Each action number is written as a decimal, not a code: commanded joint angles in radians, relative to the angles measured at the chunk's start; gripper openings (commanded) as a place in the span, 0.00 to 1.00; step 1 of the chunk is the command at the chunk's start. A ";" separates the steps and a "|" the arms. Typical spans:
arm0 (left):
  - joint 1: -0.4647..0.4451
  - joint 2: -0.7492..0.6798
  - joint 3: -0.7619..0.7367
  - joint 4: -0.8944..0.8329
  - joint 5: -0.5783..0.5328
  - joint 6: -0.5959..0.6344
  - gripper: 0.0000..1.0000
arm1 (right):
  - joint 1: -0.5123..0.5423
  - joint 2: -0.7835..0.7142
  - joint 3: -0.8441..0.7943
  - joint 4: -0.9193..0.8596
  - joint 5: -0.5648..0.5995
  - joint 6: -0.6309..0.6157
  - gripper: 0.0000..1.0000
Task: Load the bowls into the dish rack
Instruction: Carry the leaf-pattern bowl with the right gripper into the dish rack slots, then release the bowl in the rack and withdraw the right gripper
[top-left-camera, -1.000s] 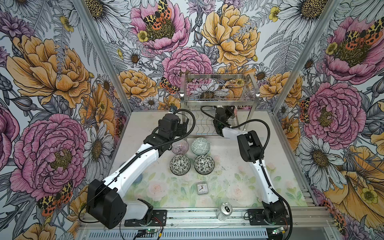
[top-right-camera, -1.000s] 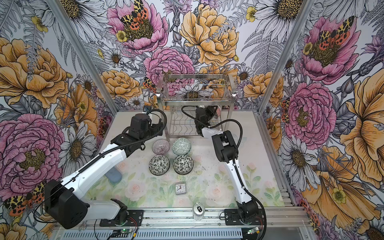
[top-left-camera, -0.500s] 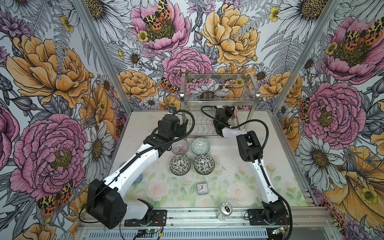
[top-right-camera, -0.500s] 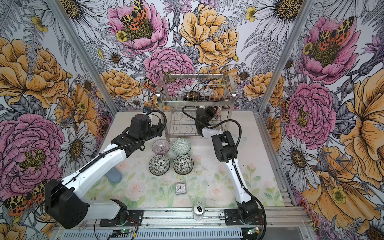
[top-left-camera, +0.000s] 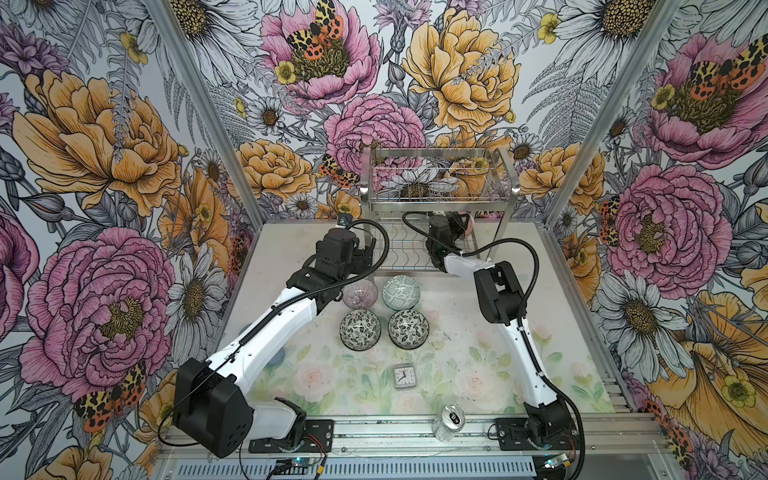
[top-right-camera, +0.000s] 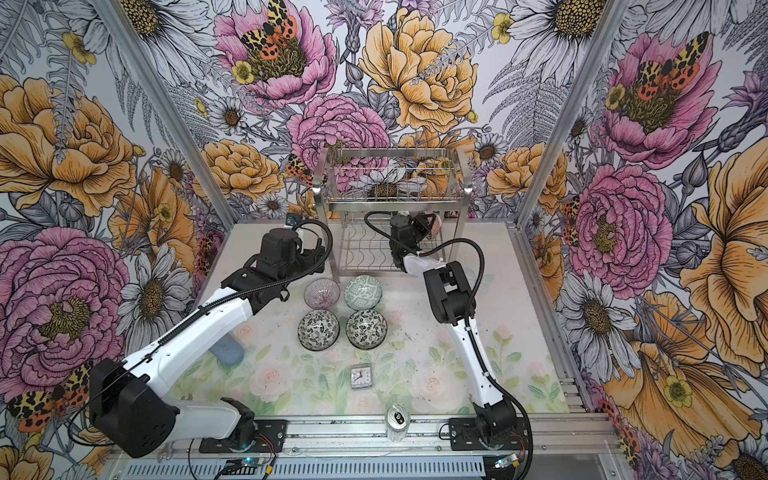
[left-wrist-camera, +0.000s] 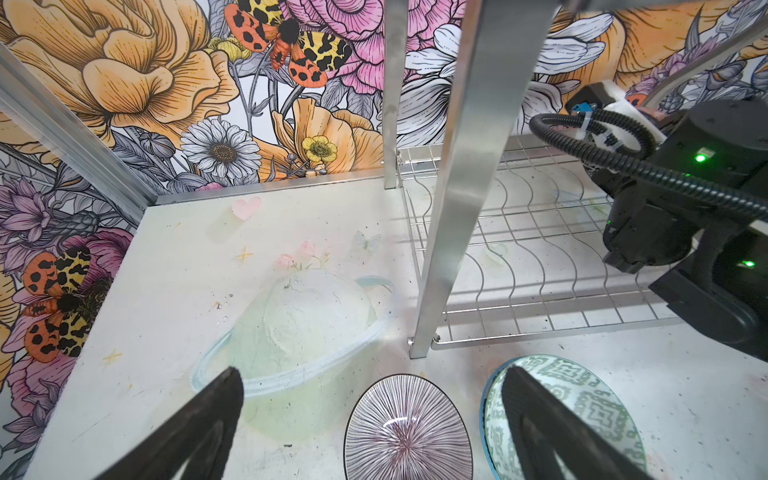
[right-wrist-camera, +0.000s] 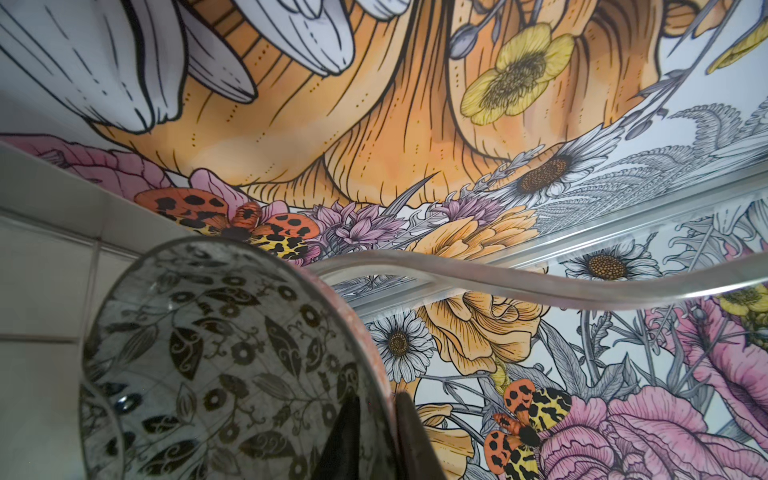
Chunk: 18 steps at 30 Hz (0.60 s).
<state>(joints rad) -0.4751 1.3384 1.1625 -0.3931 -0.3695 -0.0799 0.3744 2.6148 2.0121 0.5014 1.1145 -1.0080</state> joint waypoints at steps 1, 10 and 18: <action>0.011 0.015 0.002 0.021 0.025 -0.020 0.99 | 0.005 -0.050 -0.011 -0.119 -0.010 0.090 0.21; 0.012 0.018 0.002 0.019 0.030 -0.020 0.99 | 0.006 -0.115 -0.049 -0.202 -0.028 0.164 0.46; 0.013 0.015 0.002 0.020 0.030 -0.018 0.99 | 0.011 -0.222 -0.143 -0.304 -0.091 0.273 0.88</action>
<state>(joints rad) -0.4725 1.3502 1.1625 -0.3927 -0.3649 -0.0795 0.3805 2.4905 1.8984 0.2588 1.0607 -0.8112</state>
